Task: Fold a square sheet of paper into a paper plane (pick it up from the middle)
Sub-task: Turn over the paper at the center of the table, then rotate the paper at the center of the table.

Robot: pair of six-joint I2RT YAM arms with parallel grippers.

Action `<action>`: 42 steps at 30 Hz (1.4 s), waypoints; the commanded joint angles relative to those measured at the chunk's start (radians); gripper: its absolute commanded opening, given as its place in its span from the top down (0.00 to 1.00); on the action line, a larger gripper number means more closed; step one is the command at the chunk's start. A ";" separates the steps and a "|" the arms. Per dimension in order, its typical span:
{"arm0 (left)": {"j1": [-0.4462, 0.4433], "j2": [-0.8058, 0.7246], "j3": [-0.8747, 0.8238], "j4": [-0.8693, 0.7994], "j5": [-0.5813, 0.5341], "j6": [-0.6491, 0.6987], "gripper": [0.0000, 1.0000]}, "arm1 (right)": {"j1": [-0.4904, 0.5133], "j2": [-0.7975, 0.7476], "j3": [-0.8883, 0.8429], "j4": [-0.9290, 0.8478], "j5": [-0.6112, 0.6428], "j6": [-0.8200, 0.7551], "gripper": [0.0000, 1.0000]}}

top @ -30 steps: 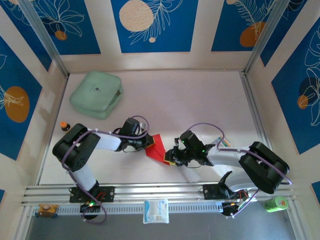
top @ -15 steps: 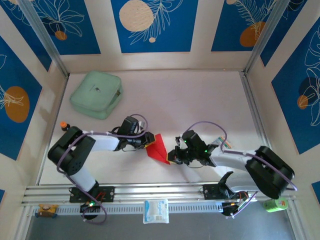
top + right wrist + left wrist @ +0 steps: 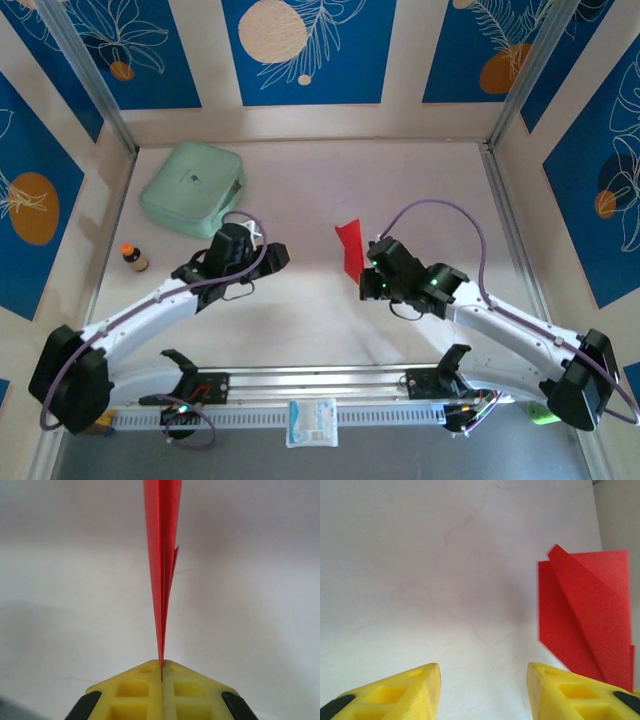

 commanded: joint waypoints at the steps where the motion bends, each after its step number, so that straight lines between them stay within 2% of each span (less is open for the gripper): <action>1: 0.018 -0.071 -0.041 -0.115 -0.145 0.040 0.51 | 0.078 0.108 0.103 -0.307 0.365 0.000 0.98; 5: 0.038 -0.124 -0.072 -0.153 -0.201 0.036 0.47 | 0.183 0.314 0.217 -0.479 0.555 0.088 0.98; 9: 0.069 -0.151 -0.062 -0.208 -0.214 0.044 0.48 | 0.265 0.518 0.311 -0.530 0.571 0.104 0.99; 15: 0.113 -0.229 -0.064 -0.283 -0.272 0.028 0.46 | 0.380 0.701 0.364 -0.345 0.419 -0.064 0.98; 19: 0.130 -0.274 -0.084 -0.292 -0.280 0.029 0.45 | 0.385 0.696 0.331 -0.148 0.186 -0.184 0.93; 20: 0.132 -0.282 -0.087 -0.290 -0.280 0.032 0.45 | 0.375 0.675 0.313 -0.086 0.108 -0.207 0.89; 23: 0.138 -0.288 -0.092 -0.293 -0.270 0.038 0.44 | 0.330 0.591 0.254 0.069 -0.095 -0.240 0.70; 27: 0.142 -0.268 -0.095 -0.277 -0.230 0.032 0.44 | 0.216 0.466 0.152 0.229 -0.301 -0.197 0.61; 29: 0.142 -0.251 -0.095 -0.274 -0.209 0.025 0.42 | 0.144 0.417 0.089 0.297 -0.367 -0.157 0.61; 31: 0.142 -0.234 -0.098 -0.259 -0.179 0.021 0.42 | 0.054 0.391 0.022 0.389 -0.490 -0.117 0.62; 33: 0.142 -0.215 -0.105 -0.233 -0.136 0.021 0.43 | -0.034 0.395 -0.028 0.492 -0.616 -0.072 0.69; 35: 0.143 -0.199 -0.117 -0.204 -0.094 0.020 0.47 | -0.085 0.425 -0.037 0.546 -0.690 -0.061 0.76; 38: 0.142 -0.174 -0.131 -0.159 -0.038 0.013 0.53 | -0.114 0.495 -0.011 0.553 -0.735 -0.061 0.85; 42: 0.143 -0.143 -0.135 -0.142 0.001 0.005 0.51 | -0.116 0.577 0.010 0.579 -0.753 -0.047 0.85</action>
